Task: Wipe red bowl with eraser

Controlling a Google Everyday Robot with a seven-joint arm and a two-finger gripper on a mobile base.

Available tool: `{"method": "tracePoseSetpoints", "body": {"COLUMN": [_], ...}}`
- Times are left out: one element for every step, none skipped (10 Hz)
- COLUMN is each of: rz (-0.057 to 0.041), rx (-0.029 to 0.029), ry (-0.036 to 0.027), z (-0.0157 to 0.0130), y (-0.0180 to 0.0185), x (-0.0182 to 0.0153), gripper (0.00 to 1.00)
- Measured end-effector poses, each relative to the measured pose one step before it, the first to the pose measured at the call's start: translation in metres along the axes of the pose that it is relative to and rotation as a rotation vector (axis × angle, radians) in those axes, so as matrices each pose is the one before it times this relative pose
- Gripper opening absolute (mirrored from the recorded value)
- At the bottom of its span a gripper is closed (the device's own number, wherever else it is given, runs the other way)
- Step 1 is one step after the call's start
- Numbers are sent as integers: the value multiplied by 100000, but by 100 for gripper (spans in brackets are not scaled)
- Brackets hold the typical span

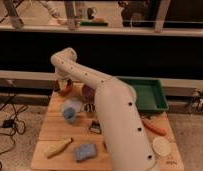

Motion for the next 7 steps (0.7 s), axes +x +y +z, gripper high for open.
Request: {"method": "tracePoseSetpoints", "body": {"rz": [-127,-4,496,690,532,317,152], "rx": [-261,-222,-545,-286,-64,-144,-99], "ry": [309,42,613,745,487,513,342], "z": [394,228,405,251,65,222,115], "y": [-743,-445,-355,-198,-100,-188,-167], "x": [173,-154,267,591,452,189,55], "gripper": [0,0,0,0,0,0,0]}}
